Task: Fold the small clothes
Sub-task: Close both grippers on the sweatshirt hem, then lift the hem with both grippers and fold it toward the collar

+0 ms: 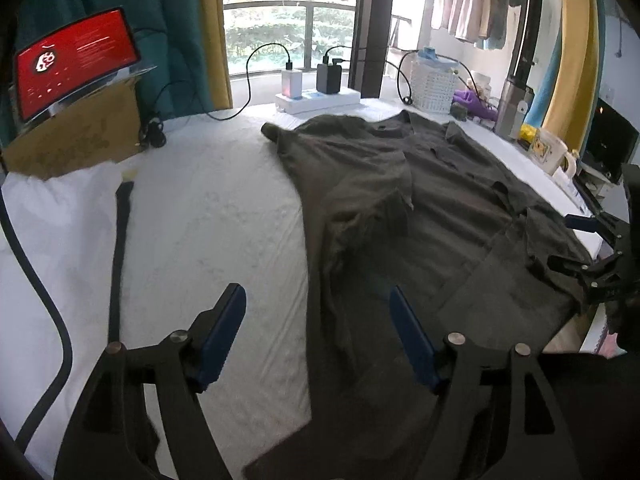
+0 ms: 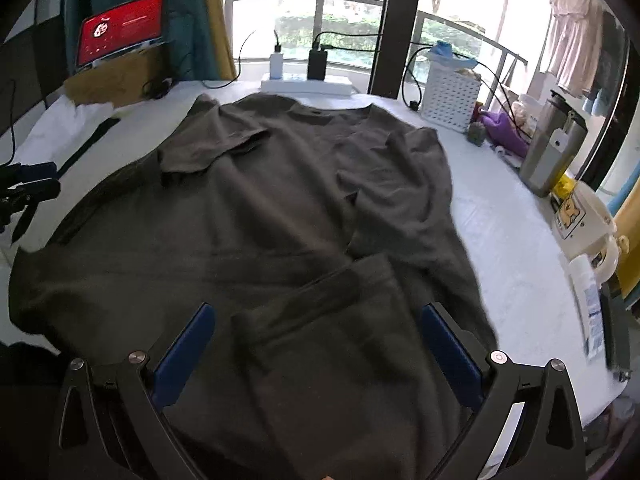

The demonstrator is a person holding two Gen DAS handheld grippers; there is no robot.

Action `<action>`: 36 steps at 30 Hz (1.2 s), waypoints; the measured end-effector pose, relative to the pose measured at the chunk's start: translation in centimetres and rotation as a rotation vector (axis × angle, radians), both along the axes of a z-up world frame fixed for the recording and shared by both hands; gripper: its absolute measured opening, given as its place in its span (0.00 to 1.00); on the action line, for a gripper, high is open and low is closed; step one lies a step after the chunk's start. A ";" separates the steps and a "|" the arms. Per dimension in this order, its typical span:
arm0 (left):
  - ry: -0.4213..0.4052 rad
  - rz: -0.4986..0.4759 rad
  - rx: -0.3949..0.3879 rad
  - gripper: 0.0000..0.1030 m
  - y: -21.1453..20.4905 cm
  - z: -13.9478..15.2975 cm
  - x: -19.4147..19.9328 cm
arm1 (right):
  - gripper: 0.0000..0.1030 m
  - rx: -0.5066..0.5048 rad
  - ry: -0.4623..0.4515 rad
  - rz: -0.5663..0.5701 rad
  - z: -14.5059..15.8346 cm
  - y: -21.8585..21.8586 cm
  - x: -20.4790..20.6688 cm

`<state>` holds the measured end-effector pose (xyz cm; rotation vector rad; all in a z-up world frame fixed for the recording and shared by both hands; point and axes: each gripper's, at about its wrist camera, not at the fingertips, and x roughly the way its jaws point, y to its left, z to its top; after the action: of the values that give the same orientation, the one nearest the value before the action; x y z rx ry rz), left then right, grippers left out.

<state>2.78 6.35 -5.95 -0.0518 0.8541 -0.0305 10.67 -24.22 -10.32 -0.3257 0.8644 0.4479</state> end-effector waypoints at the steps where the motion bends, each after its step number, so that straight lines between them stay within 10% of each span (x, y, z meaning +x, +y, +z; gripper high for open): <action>1: 0.003 0.005 0.014 0.72 0.1 -0.1 -0.4 | 0.98 -0.002 0.004 0.004 -0.3 0.1 -0.3; 9: 0.061 0.040 -0.016 0.72 1.2 -2.0 -3.5 | 0.75 0.036 0.050 -0.008 -2.6 -1.2 -0.9; 14: 0.113 0.028 -0.037 0.72 1.3 -3.1 -4.7 | 0.12 0.068 0.043 -0.014 -2.1 -2.2 -0.2; 29: 0.139 -0.003 0.028 0.72 0.5 -4.2 -6.1 | 0.05 0.102 -0.074 -0.239 1.8 -11.4 1.2; 31: 0.120 -0.016 0.035 0.58 0.2 -4.2 -6.4 | 0.05 0.106 -0.079 -0.252 1.9 -12.0 1.2; 33: 0.106 -0.062 0.002 0.09 -0.3 -3.9 -6.7 | 0.05 0.110 -0.079 -0.253 1.9 -12.3 1.1; 36: 0.077 -0.077 0.054 0.06 -1.4 -3.0 -6.8 | 0.05 0.117 -0.084 -0.246 2.0 -12.1 1.0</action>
<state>-4.06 4.91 -8.98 0.0308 0.9330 -0.0778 11.66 -36.36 -8.31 -0.1264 0.7815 0.2530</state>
